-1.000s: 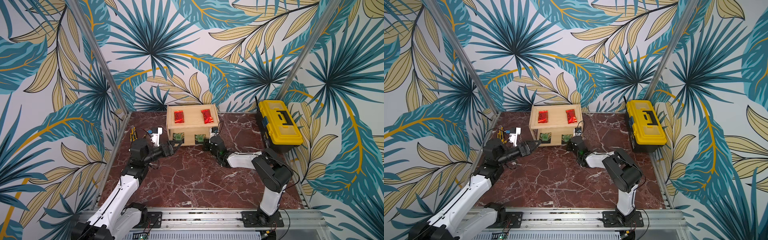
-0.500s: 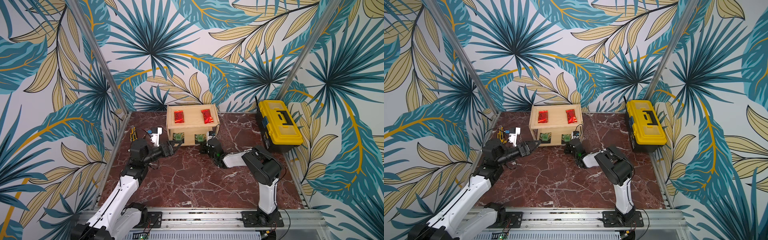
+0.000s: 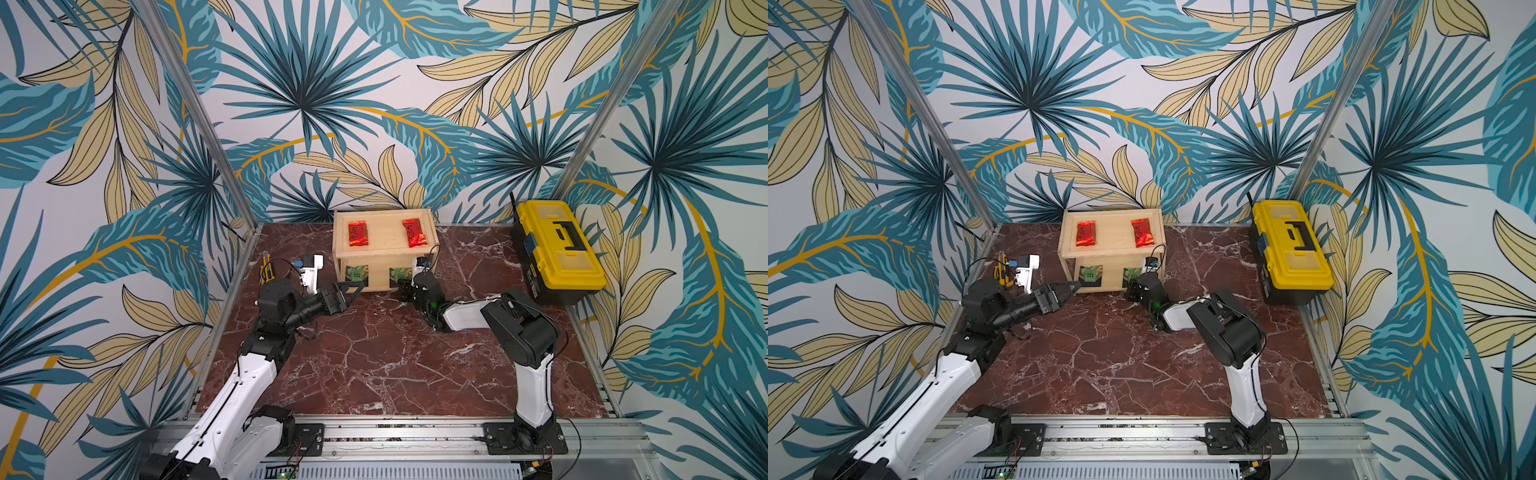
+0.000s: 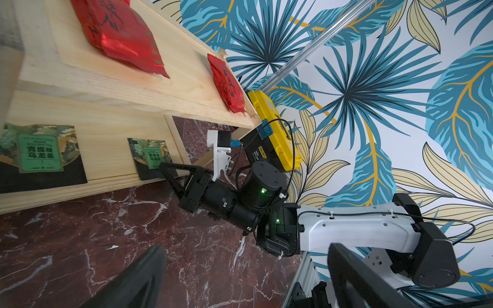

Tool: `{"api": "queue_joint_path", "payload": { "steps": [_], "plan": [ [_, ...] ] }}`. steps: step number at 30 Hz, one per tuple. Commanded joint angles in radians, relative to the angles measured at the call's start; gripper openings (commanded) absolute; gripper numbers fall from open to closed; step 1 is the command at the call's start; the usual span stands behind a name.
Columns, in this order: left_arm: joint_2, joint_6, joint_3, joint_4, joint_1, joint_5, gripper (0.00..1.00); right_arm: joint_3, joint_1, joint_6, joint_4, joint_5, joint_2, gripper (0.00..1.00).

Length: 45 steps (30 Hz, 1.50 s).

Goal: Place the tea bags on the shelf by color
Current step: Place the tea bag on the shelf.

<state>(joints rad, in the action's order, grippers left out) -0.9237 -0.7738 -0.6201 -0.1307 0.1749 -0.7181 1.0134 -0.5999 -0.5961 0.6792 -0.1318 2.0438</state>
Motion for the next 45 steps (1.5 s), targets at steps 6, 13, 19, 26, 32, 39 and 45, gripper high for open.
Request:
{"api": "queue_joint_path", "payload": {
  "steps": [6, 13, 19, 26, 32, 39, 45],
  "plan": [
    [0.019, 0.016, 0.003, 0.008, -0.006, 0.003, 1.0, 0.023, 0.012, -0.022, -0.031, 0.003, 0.042, 0.0],
    [0.023, 0.02, 0.0, 0.013, -0.006, 0.005, 1.0, 0.037, 0.021, -0.027, -0.042, 0.003, 0.05, 0.0],
    [0.026, 0.023, 0.0, 0.02, -0.008, 0.008, 1.0, 0.054, 0.03, -0.039, -0.057, 0.015, 0.071, 0.0],
    [0.035, 0.03, -0.003, 0.031, -0.007, 0.015, 1.0, 0.077, 0.036, -0.062, -0.091, 0.024, 0.081, 0.0],
    [0.035, 0.03, -0.003, 0.029, -0.007, 0.015, 1.0, 0.096, 0.038, -0.064, -0.105, 0.026, 0.086, 0.0],
    [0.038, 0.031, -0.004, 0.031, -0.007, 0.015, 1.0, 0.104, 0.044, -0.053, -0.098, 0.047, 0.077, 0.0],
    [0.045, 0.034, -0.003, 0.026, -0.005, 0.019, 1.0, 0.028, 0.037, -0.021, -0.05, 0.067, -0.031, 0.06]
  ]
}}
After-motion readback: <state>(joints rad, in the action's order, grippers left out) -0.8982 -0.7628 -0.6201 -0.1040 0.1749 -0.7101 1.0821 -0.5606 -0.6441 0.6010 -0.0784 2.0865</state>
